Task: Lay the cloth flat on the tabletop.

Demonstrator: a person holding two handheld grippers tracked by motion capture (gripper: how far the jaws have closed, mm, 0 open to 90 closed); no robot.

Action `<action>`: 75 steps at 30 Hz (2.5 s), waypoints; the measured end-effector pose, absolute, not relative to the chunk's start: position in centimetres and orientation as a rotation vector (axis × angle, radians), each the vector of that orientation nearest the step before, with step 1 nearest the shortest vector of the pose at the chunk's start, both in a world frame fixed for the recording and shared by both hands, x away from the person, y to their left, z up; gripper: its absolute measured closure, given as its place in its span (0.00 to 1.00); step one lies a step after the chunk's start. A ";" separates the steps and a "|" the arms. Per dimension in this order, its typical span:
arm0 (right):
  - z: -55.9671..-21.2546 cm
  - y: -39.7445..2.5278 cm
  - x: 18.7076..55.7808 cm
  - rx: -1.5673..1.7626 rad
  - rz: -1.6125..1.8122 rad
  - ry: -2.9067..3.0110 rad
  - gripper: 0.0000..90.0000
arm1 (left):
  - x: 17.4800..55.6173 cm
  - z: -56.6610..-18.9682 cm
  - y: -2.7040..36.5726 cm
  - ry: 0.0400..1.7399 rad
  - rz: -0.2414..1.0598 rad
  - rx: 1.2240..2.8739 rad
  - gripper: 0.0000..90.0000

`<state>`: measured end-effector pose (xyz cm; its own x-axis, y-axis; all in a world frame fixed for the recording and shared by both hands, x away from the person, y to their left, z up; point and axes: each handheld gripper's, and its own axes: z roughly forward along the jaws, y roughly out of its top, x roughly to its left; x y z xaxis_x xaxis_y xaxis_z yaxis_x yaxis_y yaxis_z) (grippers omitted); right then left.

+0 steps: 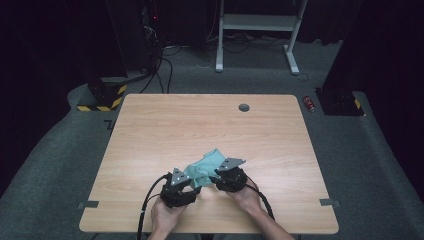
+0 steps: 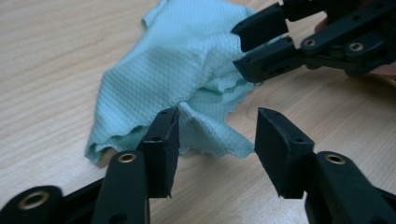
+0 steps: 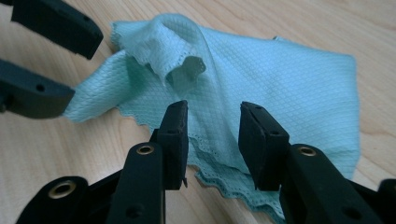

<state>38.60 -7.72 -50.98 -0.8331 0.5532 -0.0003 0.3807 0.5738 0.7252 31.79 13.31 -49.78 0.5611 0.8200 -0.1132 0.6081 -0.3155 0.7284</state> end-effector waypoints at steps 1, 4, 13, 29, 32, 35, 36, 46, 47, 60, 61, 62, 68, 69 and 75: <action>-51.2 -7.6 38.8 0.781 1.096 2.585 0.71 | 31.9 -49.9 13.2 1.149 0.363 2.050 0.59; -51.5 -7.4 39.1 0.800 1.077 2.591 0.77 | 32.4 -50.4 13.0 1.176 0.366 2.053 0.66; -51.4 -7.7 39.6 0.831 1.071 2.585 0.99 | 33.3 -50.6 13.1 1.156 0.364 2.081 0.95; -50.1 -8.4 40.1 0.864 1.098 2.545 0.99 | 34.0 -49.8 14.5 1.141 0.365 2.091 0.98; -50.1 -8.5 40.2 0.863 1.106 2.546 0.99 | 34.0 -50.0 14.5 1.144 0.348 2.095 0.98; -50.0 -8.6 40.3 0.863 1.120 2.545 0.97 | 34.0 -50.2 14.5 1.143 0.340 2.104 0.98; -50.0 -8.6 40.2 0.877 1.117 2.541 0.96 | 34.0 -50.3 14.4 1.136 0.342 2.112 0.98; -49.9 -8.3 39.7 0.795 1.152 2.583 0.88 | 34.2 -50.2 14.1 1.124 0.325 2.105 0.98; -49.9 -8.1 39.6 0.781 1.156 2.592 0.86 | 34.3 -50.2 14.1 1.123 0.327 2.105 0.98; -50.1 -7.1 38.6 0.695 1.160 2.644 0.79 | 34.9 -49.7 14.2 1.128 0.328 2.078 0.98; -50.2 -7.2 38.4 0.693 1.154 2.648 0.79 | 34.9 -49.7 14.1 1.127 0.324 2.076 0.98; -50.2 -7.3 38.3 0.688 1.147 2.651 0.78 | 34.9 -49.7 14.1 1.126 0.325 2.077 0.98; -50.4 -7.0 38.2 0.684 1.149 2.636 0.78 | 35.0 -49.6 13.7 1.113 0.317 2.083 0.98; -50.3 -6.8 38.2 0.689 1.158 2.633 0.79 | 35.0 -49.6 13.7 1.111 0.319 2.087 0.98; -50.0 -6.2 38.4 0.685 1.150 2.615 1.00 | 35.0 -49.6 13.6 1.102 0.324 2.096 0.98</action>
